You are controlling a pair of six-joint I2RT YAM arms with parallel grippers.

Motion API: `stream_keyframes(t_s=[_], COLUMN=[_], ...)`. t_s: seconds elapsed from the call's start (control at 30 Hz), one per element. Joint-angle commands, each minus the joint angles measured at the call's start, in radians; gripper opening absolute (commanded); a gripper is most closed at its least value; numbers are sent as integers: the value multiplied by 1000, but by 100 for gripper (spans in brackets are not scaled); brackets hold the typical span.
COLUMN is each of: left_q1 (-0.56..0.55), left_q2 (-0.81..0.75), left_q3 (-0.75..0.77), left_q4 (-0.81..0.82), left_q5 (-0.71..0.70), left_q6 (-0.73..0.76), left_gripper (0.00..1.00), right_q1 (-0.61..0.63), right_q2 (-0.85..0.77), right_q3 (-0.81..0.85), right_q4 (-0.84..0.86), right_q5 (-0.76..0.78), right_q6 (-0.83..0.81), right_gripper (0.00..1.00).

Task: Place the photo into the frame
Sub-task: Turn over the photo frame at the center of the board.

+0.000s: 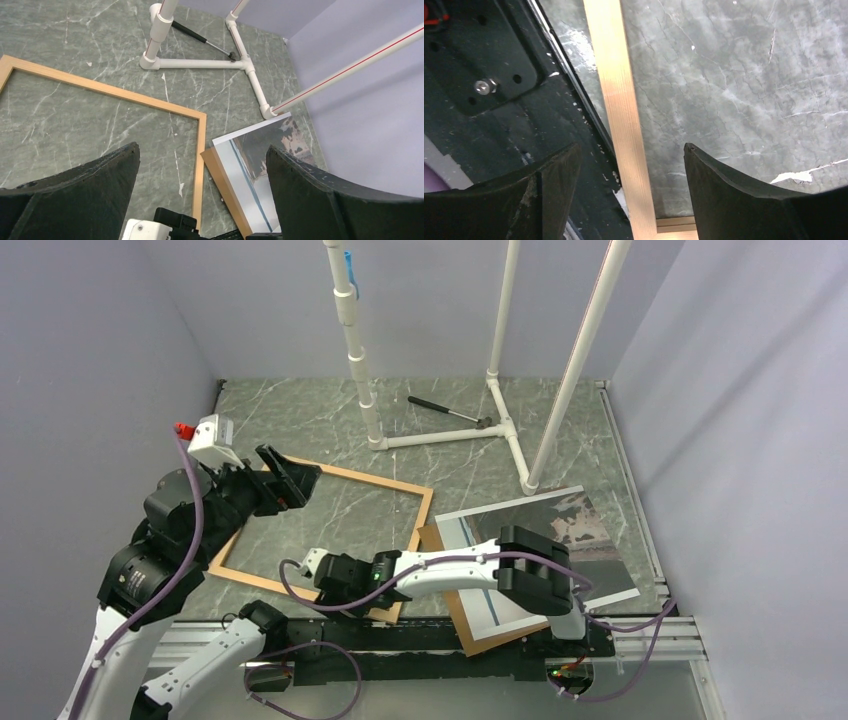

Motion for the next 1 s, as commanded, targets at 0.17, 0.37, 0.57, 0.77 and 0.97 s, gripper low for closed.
stream_keyframes(t_s=[0.17, 0.37, 0.57, 0.77, 0.97], left_q1=[0, 1, 0, 0, 0], left_q2=[11, 18, 24, 71, 130], left_q3=[-22, -19, -23, 20, 73], left_q4=[6, 0, 20, -66, -188], left_q5=[7, 22, 35, -44, -179], left_q6=[-17, -23, -34, -51, -93], left_gripper=[99, 99, 99, 99, 99], right_q1=[4, 5, 4, -2, -54], right_q2=[61, 81, 63, -5, -97], right_q3=[51, 58, 55, 52, 24], right_q4=[-33, -34, -33, -20, 33], right_q5=[33, 16, 1, -31, -180], right_q6=[8, 0, -3, 12, 71], right_gripper=[65, 44, 6, 0, 0])
